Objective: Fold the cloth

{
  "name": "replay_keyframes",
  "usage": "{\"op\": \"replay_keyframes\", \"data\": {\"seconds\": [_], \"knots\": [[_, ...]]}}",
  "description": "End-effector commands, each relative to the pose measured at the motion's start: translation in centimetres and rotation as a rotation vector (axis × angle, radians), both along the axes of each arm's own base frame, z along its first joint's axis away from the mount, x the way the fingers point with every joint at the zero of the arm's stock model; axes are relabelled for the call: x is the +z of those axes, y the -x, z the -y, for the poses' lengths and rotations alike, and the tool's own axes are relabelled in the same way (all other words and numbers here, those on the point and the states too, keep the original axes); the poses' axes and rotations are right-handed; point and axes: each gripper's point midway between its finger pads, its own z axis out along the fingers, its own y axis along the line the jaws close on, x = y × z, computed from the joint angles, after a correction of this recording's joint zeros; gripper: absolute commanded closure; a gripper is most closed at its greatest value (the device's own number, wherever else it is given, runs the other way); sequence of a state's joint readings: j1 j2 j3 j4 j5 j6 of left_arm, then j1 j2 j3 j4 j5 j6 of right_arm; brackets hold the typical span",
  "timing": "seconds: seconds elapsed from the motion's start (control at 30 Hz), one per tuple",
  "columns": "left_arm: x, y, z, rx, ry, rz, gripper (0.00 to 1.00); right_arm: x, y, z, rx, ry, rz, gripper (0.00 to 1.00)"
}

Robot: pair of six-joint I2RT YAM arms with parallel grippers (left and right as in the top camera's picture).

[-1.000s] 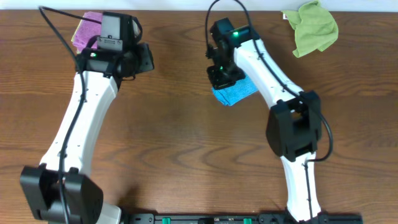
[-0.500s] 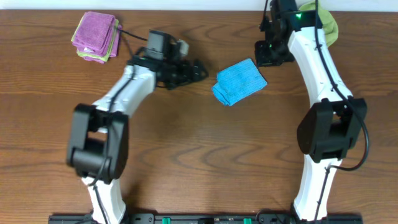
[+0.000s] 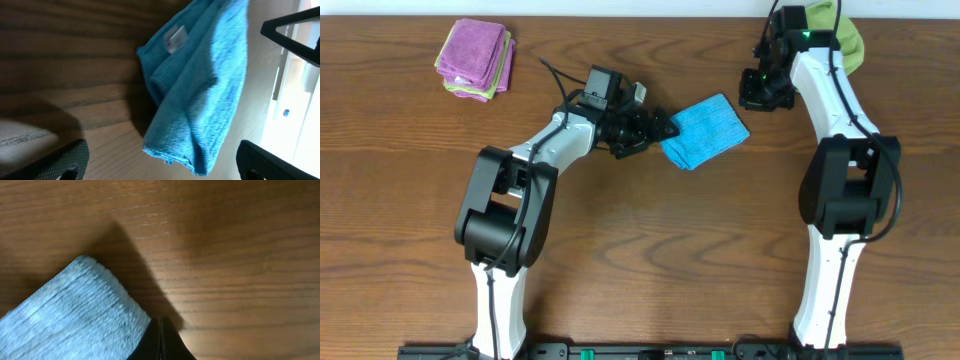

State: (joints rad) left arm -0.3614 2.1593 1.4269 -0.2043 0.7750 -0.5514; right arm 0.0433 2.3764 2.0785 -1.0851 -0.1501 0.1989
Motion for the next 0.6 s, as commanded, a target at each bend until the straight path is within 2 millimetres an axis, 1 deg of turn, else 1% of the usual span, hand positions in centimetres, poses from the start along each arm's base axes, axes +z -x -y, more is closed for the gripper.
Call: {"op": "replay_keyframes", "data": {"seconds": [0.0, 0.13, 0.27, 0.43, 0.57], "knots": [[-1.2, 0.6, 0.6, 0.005, -0.004, -0.043, 0.05, -1.3, -0.2, -0.6, -0.031, -0.018, -0.018, 0.98], [-1.5, 0.5, 0.8, 0.02, -0.018, -0.038, 0.05, -2.9, 0.0, -0.6, -0.047, -0.019, -0.048, 0.98], [-1.4, 0.0, 1.2, 0.04, -0.022, -0.022, 0.05, -3.6, 0.0, -0.7, -0.045, -0.018, -0.055, 0.99], [-1.6, 0.2, 1.6, 0.039, -0.04, -0.017, 0.05, -4.8, 0.2, -0.8, -0.045, -0.017, -0.079, 0.98], [-1.7, 0.5, 2.0, 0.031, -0.045, -0.015, 0.05, -5.4, 0.5, -1.9, -0.036, -0.045, -0.097, 0.99]]}}
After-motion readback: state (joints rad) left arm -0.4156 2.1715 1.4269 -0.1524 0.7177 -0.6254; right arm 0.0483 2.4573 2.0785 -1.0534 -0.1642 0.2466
